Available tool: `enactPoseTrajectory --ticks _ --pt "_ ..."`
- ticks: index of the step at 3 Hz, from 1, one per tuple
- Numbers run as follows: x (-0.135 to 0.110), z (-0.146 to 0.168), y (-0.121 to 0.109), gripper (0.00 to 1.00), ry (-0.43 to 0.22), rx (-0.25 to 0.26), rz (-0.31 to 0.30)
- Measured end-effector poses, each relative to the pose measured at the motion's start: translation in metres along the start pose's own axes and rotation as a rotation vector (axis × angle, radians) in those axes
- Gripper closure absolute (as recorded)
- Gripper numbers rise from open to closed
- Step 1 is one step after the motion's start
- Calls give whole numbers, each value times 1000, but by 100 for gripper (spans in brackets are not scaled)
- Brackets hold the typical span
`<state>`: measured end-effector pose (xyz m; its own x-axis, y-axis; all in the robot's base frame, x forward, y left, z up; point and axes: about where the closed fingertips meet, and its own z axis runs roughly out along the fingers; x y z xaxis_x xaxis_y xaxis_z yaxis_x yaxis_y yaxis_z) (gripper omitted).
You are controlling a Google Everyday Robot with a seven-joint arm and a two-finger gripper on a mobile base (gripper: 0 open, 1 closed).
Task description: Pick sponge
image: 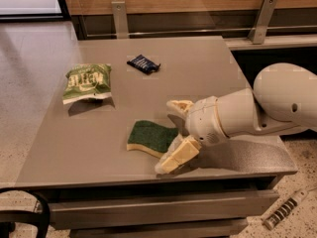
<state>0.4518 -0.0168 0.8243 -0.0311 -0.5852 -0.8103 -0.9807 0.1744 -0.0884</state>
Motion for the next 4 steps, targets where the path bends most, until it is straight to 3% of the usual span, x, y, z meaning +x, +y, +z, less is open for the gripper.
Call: enactPoseTrajectory --ticks 1,4 --pt "1 8 4 23 1 -15 1" --pt "-3 11 8 93 4 -22 -10"
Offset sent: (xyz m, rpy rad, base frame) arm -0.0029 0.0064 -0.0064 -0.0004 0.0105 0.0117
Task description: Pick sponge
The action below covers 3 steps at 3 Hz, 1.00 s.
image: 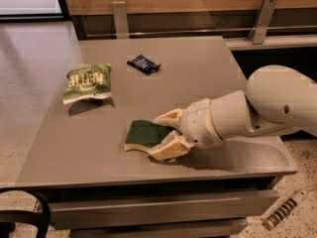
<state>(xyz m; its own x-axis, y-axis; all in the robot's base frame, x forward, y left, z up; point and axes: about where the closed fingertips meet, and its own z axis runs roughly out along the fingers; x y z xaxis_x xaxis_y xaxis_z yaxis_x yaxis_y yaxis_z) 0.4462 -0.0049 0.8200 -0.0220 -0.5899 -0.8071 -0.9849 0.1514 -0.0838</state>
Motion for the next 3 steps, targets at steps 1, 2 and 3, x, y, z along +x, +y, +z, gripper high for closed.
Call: enactPoseTrajectory --ticks 1,2,3 --pt "-1 1 1 100 1 -1 -3" --pt "-3 -1 0 100 3 2 -6" --pt "-13 -13 -2 100 24 22 -27"
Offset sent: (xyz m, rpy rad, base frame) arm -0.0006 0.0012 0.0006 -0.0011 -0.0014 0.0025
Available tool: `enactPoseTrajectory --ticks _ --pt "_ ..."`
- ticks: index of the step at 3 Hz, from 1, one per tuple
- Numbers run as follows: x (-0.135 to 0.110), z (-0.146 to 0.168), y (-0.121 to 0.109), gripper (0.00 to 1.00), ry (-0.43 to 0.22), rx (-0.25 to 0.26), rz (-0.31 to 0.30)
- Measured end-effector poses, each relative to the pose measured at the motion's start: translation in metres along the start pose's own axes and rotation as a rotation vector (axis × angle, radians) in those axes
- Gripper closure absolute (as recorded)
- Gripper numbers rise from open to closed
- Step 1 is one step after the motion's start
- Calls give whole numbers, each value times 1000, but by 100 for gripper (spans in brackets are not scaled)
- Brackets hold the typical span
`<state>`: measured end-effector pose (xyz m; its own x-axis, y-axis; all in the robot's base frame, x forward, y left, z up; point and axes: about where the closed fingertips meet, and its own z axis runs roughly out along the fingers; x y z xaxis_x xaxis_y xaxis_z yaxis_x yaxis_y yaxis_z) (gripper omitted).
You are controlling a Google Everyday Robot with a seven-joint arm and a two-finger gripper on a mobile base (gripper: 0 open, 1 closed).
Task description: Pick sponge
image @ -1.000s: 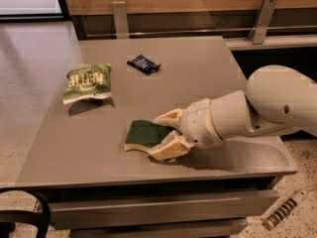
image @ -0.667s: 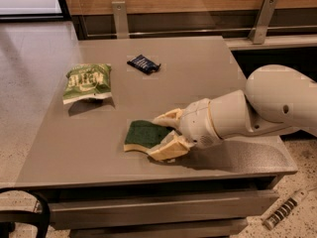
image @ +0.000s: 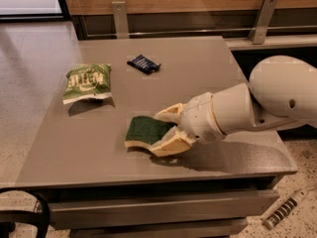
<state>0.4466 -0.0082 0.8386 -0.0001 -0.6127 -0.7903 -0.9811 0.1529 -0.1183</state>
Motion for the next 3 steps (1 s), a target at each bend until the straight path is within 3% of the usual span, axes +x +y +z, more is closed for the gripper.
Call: enactPoseTrajectory --ticks 1,3 --pt "-12 -17 -9 100 24 25 -17" --pt "-41 -41 -36 100 2 90 -85"
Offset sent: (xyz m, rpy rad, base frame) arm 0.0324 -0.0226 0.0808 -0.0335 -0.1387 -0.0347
